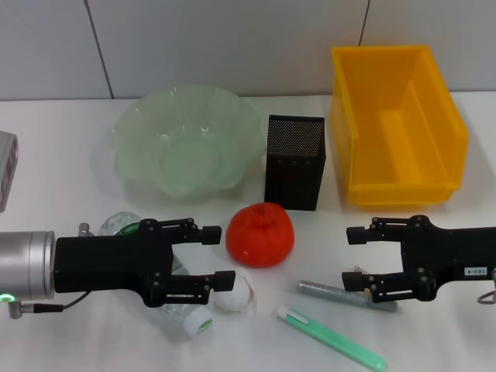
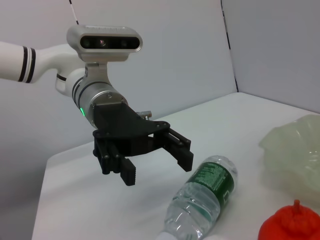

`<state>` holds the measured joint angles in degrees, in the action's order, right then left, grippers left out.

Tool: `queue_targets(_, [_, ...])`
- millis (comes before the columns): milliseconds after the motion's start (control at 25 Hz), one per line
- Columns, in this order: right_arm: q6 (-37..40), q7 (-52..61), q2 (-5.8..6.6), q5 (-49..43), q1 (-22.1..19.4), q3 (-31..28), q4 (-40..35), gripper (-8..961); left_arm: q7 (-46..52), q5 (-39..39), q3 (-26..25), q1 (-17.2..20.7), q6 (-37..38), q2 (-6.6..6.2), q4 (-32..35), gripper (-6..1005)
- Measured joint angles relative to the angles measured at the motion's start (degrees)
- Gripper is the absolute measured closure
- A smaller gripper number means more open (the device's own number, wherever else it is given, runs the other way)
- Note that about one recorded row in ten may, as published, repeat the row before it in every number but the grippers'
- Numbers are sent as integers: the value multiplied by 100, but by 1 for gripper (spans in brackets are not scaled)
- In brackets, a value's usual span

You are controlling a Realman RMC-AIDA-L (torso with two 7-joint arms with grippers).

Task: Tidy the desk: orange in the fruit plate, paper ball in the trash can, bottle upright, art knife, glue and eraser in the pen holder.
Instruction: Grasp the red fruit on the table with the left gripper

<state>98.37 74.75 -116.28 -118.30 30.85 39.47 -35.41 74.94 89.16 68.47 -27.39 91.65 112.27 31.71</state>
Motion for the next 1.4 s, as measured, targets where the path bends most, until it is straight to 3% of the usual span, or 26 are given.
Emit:
queue_targets(760, [48, 94, -5, 6, -2, -2, -1, 167, 3, 15, 53, 23, 111, -30, 40, 235])
queue_targets(1000, [52, 154, 16, 3, -58, -2, -1, 168, 149, 16, -9, -56, 46, 0, 497, 238])
queue_targets(1200, [27, 165, 29, 0, -122, -1, -1, 168, 254, 189, -24, -278, -454, 92, 816, 240])
queue_targets(1400, [6, 227, 33, -1, -149, -1, 0, 168, 474, 802, -30, -649, -1009, 309, 889, 243])
